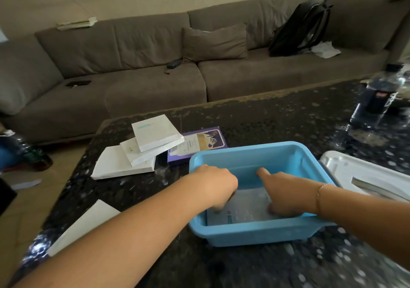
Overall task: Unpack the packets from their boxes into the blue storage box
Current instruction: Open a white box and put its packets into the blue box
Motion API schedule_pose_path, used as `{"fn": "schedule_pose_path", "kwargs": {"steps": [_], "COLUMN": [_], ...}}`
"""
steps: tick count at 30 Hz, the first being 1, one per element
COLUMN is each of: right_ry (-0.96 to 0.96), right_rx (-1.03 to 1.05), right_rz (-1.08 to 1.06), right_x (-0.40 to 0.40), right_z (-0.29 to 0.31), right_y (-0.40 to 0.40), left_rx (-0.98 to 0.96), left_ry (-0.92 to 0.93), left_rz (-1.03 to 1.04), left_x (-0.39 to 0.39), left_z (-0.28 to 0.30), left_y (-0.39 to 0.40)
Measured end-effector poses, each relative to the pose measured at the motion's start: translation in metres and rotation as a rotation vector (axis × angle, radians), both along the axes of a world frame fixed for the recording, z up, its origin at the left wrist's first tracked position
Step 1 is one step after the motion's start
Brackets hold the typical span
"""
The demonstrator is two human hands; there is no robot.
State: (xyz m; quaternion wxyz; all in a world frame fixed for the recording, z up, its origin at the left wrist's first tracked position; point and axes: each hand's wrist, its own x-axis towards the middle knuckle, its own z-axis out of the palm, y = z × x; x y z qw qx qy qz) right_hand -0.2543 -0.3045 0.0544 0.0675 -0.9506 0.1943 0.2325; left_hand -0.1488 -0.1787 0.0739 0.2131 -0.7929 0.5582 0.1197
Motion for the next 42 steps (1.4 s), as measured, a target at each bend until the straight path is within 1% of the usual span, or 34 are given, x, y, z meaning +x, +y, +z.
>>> {"fn": "schedule_pose_path", "kwargs": {"steps": [1, 3, 6, 10, 12, 13, 14, 15, 16, 18, 20, 21, 22, 23, 24, 25, 26, 28, 29, 30, 33, 35, 37, 39, 42], "right_ry": [-0.022, 0.023, 0.113, 0.115, 0.108, 0.102, 0.086, 0.04, -0.046, -0.306, -0.597, -0.748, -0.896, -1.034, -1.145, -1.214, -1.242, -1.206, -1.139, -1.044, -0.754, -0.676, -0.697, -0.759, -0.864], "right_rx": [-0.049, -0.07, -0.004, 0.07, 0.083, 0.078, 0.059, 0.029, -0.008, -0.018, 0.093, 0.176, 0.256, 0.329, 0.398, 0.465, 0.514, 0.535, 0.53, 0.531, 0.482, 0.46, 0.487, 0.498, 0.543], "right_rz": [0.034, 0.072, 0.09, 0.114, 0.102, 0.087, 0.072, 0.064, 0.06, 0.045, 0.018, 0.015, 0.017, 0.033, 0.06, 0.093, 0.125, 0.168, 0.176, 0.161, 0.08, 0.048, 0.018, 0.031, 0.006], "right_x": [-0.001, -0.002, 0.001, 0.0, -0.002, -0.003, -0.003, -0.002, -0.002, -0.002, -0.005, -0.008, -0.013, -0.017, -0.022, -0.026, -0.028, -0.028, -0.026, -0.022, -0.01, -0.005, -0.002, 0.002, 0.014], "right_z": [0.002, 0.003, 0.0, 0.007, 0.011, 0.012, 0.014, 0.017, 0.022, 0.038, 0.058, 0.066, 0.072, 0.075, 0.076, 0.074, 0.068, 0.046, 0.033, 0.018, -0.026, -0.049, -0.059, -0.061, -0.06], "right_y": [-0.001, -0.005, -0.011, -0.007, -0.008, -0.008, -0.009, -0.008, -0.007, 0.005, 0.027, 0.041, 0.059, 0.077, 0.097, 0.115, 0.133, 0.162, 0.173, 0.183, 0.199, 0.206, 0.215, 0.228, 0.25], "left_rx": [0.013, 0.039, 0.073, 0.099, 0.05, -0.027, -0.148, -0.306, -0.49, -0.906, -1.266, -1.367, -1.408, -1.399, -1.336, -1.216, -1.051, -0.747, -0.656, -0.63, -0.709, -0.793, -0.852, -0.942, -0.978], "left_ry": [0.003, -0.001, -0.008, -0.023, -0.016, 0.009, 0.056, 0.127, 0.199, 0.276, 0.245, 0.224, 0.215, 0.219, 0.212, 0.177, 0.11, -0.017, -0.058, -0.084, -0.112, -0.096, -0.102, -0.113, -0.104], "left_rz": [0.003, 0.0, -0.013, -0.025, -0.042, -0.048, -0.05, -0.044, -0.034, -0.013, 0.028, 0.079, 0.152, 0.245, 0.348, 0.441, 0.496, 0.518, 0.525, 0.537, 0.595, 0.623, 0.678, 0.706, 0.727], "left_x": [0.0, -0.001, -0.002, -0.002, -0.003, -0.002, -0.001, 0.001, 0.002, 0.005, 0.008, 0.009, 0.008, 0.007, 0.005, 0.001, -0.005, -0.02, -0.028, -0.033, -0.037, -0.037, -0.034, -0.031, -0.029], "left_z": [-0.001, -0.002, -0.003, -0.005, -0.004, -0.002, 0.0, 0.003, 0.006, 0.011, 0.011, 0.006, 0.0, -0.009, -0.021, -0.031, -0.042, -0.058, -0.062, -0.065, -0.064, -0.061, -0.058, -0.056, -0.053], "left_y": [0.0, -0.001, -0.004, -0.005, -0.003, -0.001, 0.003, 0.01, 0.02, 0.051, 0.096, 0.12, 0.144, 0.167, 0.188, 0.205, 0.218, 0.233, 0.236, 0.239, 0.246, 0.252, 0.257, 0.263, 0.266]}}
